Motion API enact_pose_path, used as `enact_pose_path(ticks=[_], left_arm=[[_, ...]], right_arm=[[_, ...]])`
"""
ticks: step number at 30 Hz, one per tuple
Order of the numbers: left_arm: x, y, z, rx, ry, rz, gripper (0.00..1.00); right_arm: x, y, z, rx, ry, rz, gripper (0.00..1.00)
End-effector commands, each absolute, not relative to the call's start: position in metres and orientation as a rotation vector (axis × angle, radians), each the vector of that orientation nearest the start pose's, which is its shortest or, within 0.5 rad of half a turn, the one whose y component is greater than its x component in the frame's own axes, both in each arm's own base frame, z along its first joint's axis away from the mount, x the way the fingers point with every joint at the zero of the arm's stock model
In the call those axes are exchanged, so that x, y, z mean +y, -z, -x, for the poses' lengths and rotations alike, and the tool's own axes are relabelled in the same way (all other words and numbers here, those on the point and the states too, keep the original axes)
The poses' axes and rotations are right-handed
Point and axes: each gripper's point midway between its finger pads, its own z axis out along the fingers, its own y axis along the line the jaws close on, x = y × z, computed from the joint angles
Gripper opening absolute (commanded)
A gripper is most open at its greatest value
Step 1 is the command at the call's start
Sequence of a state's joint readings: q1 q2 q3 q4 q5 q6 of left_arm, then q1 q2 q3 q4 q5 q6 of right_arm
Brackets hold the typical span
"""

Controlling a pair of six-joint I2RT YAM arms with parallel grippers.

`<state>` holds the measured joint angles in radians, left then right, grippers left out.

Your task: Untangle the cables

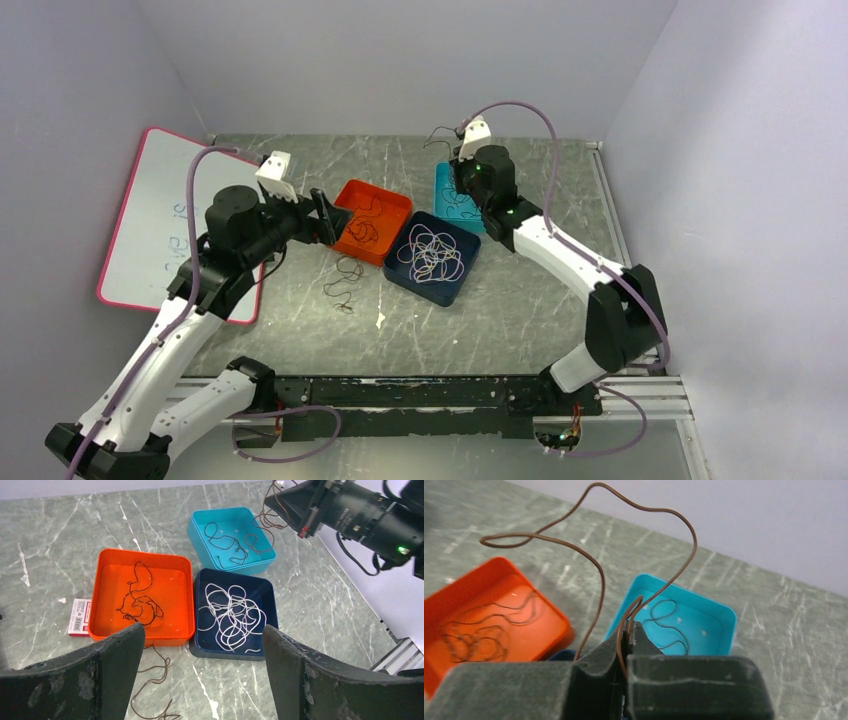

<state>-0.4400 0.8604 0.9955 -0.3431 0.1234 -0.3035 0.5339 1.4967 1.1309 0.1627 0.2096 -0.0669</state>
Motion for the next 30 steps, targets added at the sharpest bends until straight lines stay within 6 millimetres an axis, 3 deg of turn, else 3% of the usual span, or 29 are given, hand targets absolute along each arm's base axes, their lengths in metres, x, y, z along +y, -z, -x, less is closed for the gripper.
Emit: enact_pose_path(ticks=[1, 7, 13, 21, 30], left_arm=[[-0.163, -0.309, -0.27, 1.829, 0.643, -0.186, 0.91], [-0.158, -0.304, -0.264, 1.816, 0.646, -0.16, 0.92], [-0.156, -0.302, -0.263, 1.821, 0.636, -0.155, 0.92], [-0.156, -0.3, -0.264, 1.834, 0.627, -0.162, 0.91], [-0.156, -0.297, -0.264, 1.836, 0.633, -0.148, 0.91]], right_arm=[[0.186, -0.234, -0.468, 1.719, -0.079, 0.388, 0.0], [0.16, -0.198, -0.503, 1.765, -0.006, 0.43, 0.0], [0.148, -0.163, -0.518, 1.847, 0.024, 0.491, 0.0], [0.136, -0.124, -0.527, 1.965, 0.144, 0.541, 0.0], [0.123, -0.092, -0.519, 2.08, 0.234, 0.633, 0.01]])
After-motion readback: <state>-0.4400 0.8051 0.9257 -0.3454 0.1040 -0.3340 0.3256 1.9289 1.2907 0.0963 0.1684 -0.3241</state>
